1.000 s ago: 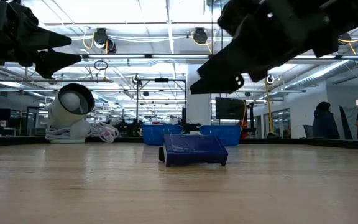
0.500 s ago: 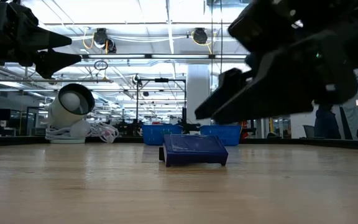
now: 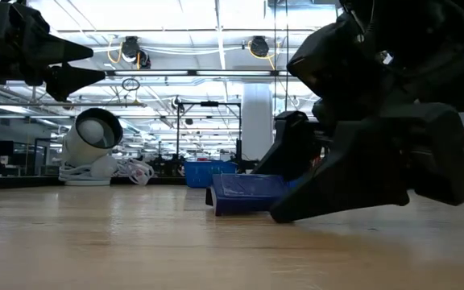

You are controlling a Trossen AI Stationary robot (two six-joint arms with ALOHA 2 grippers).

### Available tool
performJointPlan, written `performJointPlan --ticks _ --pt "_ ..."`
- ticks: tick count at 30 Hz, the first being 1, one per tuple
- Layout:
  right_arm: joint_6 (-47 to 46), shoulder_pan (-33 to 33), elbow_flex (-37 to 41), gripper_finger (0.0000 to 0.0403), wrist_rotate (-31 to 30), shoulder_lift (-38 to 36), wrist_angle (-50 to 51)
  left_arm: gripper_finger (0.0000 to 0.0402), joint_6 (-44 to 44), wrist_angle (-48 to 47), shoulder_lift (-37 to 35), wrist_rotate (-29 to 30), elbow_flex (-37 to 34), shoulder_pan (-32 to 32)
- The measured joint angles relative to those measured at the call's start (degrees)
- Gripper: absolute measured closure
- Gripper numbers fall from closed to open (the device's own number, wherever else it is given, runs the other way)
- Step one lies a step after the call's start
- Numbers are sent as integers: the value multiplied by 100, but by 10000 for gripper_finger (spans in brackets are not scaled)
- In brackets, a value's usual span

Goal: Pick & Place Office items
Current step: Put the blue digital clock into the right basket

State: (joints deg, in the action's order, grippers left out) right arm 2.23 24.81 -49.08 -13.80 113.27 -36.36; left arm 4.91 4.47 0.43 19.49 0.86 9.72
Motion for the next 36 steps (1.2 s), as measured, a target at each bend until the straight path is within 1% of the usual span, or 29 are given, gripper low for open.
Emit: performJointPlan --ticks 13,24,28,33,36 --pt "3 -50 4 173 -45 2 -10 78 2 4 0 4 0 -1" --pt "-1 -54 7 249 -2 2 -31 78 2 4 0 4 0 0" --pt "3 -52 7 248 9 2 -31 78 2 4 0 4 0 1" --pt "1 -52 7 230 13 2 -30 78 2 4 0 4 0 -1" --pt "1 -52 7 237 13 2 -31 78 2 4 0 4 0 -1"
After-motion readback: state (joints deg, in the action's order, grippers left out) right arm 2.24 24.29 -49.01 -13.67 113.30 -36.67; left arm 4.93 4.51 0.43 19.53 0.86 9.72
